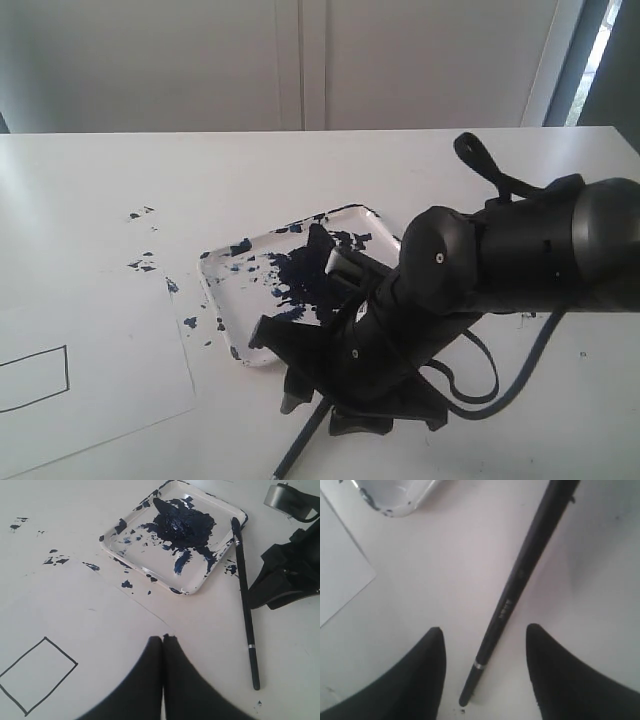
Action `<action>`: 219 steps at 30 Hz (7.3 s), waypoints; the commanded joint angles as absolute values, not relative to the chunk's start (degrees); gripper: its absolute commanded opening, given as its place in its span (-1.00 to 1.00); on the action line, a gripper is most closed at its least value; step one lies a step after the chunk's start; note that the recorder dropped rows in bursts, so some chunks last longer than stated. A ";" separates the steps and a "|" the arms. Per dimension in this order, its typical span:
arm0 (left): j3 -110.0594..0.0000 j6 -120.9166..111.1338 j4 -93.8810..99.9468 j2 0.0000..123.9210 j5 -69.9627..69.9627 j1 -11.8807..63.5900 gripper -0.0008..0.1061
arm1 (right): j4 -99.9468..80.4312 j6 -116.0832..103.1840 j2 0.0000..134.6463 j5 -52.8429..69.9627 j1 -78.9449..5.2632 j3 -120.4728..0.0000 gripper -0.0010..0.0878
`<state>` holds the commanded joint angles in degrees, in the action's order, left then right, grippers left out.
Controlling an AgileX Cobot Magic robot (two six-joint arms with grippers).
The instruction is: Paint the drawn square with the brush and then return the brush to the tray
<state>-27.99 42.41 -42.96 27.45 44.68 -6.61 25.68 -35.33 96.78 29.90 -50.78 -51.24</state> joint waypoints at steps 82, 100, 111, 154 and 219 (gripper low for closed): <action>-27.99 42.41 -43.17 27.45 45.06 -6.61 -0.99 | 1.43 -30.62 97.43 43.06 -50.16 -60.93 -0.98; -27.99 42.41 -43.17 27.45 45.40 -6.61 -0.99 | -6.10 -6.91 104.32 61.18 -43.37 -70.69 -0.98; -27.99 42.41 -43.28 27.45 45.42 -6.61 -0.99 | -6.10 -5.10 109.85 55.35 -43.37 -70.69 -0.98; -27.99 43.54 -43.20 27.45 45.63 -6.61 -0.99 | -5.96 -11.99 96.63 29.10 -43.37 -49.93 -0.40; -27.99 43.67 -43.55 27.45 46.61 -6.61 -0.99 | -5.92 -4.78 83.17 39.13 -39.96 -49.28 -0.98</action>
<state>-27.99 43.67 -43.55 27.45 46.61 -6.61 -5.92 -4.78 83.17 39.13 -39.96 -49.28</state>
